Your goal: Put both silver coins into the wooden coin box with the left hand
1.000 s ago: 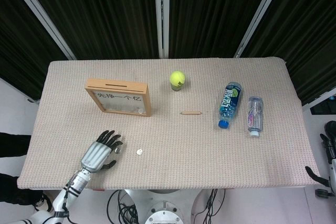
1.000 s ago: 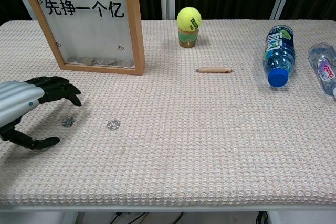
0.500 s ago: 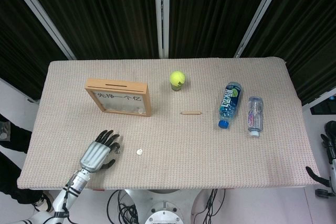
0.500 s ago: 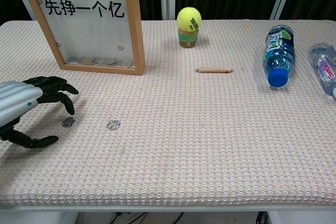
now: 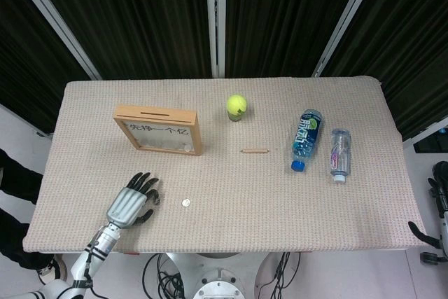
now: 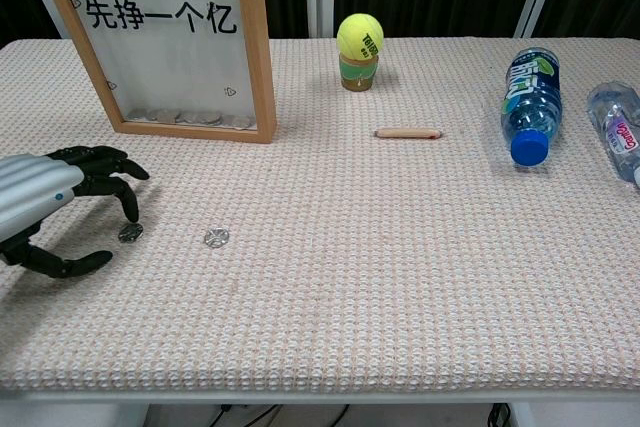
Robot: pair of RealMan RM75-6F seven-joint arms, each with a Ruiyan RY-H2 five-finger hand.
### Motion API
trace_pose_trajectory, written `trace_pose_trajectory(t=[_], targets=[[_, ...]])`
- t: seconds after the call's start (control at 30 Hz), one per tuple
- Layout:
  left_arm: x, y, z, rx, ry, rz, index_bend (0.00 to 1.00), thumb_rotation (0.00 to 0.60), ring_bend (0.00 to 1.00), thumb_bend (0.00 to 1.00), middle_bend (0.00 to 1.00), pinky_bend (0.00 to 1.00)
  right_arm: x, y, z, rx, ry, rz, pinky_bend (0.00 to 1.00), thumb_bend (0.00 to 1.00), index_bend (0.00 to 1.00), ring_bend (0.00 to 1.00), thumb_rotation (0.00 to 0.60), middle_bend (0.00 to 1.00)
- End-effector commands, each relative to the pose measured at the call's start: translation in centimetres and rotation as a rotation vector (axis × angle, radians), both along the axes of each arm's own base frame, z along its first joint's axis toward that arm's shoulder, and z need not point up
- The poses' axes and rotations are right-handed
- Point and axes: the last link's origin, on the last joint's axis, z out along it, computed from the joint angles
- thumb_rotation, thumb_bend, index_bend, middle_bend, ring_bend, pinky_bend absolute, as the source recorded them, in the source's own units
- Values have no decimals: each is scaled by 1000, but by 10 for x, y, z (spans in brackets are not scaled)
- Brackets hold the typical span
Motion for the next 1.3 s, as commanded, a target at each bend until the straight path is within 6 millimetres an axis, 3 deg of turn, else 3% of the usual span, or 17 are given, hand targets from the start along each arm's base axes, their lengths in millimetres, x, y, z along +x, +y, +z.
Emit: trace_pose_trajectory(t=[0.03,1.3], targets=[[-1,0,-1,-6,-1,6,386,600,9,308,132,82,0,-1,0,2,-1,-2,0,127,0,0,600,0],[2,9,-12,8,-17,-13,476,600,9,308,158,89,-9,5,-1,4,-13,-23,0,131,0,0,600,0]])
